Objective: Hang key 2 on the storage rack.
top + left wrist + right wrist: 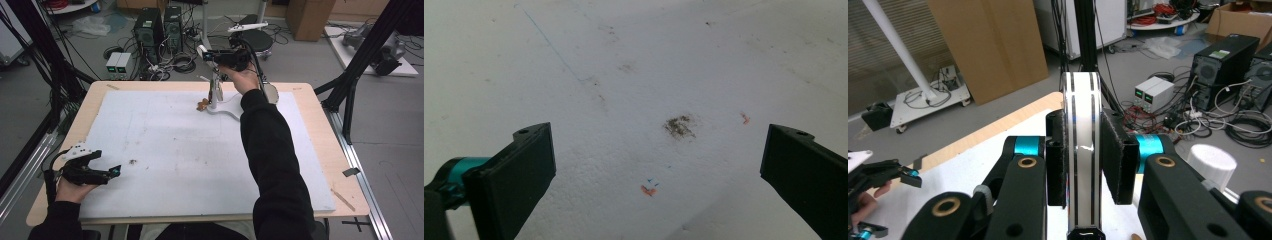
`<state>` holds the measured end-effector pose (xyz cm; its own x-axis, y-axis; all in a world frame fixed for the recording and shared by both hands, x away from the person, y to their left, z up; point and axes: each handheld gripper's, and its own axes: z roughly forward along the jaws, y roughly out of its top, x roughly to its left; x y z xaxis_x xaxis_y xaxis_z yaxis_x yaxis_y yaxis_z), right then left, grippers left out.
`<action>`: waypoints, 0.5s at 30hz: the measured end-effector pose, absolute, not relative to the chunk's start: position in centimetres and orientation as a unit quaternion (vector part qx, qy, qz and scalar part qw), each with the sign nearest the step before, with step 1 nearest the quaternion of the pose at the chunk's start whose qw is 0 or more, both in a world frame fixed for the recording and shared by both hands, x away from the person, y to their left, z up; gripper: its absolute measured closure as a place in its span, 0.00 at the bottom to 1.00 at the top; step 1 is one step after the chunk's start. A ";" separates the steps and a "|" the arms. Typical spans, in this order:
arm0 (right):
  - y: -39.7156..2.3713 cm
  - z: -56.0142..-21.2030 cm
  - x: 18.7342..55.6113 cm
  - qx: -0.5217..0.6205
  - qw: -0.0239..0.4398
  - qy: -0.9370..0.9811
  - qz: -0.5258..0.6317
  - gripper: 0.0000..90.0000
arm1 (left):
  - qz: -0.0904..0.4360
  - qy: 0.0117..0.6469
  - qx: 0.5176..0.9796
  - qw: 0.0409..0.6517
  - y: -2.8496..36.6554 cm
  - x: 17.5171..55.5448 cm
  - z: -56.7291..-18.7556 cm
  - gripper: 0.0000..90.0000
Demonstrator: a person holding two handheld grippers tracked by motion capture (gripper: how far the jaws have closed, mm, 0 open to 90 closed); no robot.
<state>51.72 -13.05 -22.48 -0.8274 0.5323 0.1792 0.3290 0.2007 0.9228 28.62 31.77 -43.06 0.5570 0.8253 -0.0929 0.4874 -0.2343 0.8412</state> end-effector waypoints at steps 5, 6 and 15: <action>-13.0 -22.2 52.2 0.285 0.092 0.766 0.568 0.83 | 0.189 0.431 0.762 0.445 31.8 28.6 -43.1 0.02; -13.0 -22.2 52.4 0.287 0.091 0.767 0.567 0.83 | 0.189 0.431 0.761 0.445 31.8 28.6 -43.1 0.02; -13.0 -22.0 53.5 0.306 0.106 0.765 0.556 0.83 | 0.187 0.431 0.761 0.447 31.9 28.7 -43.0 0.02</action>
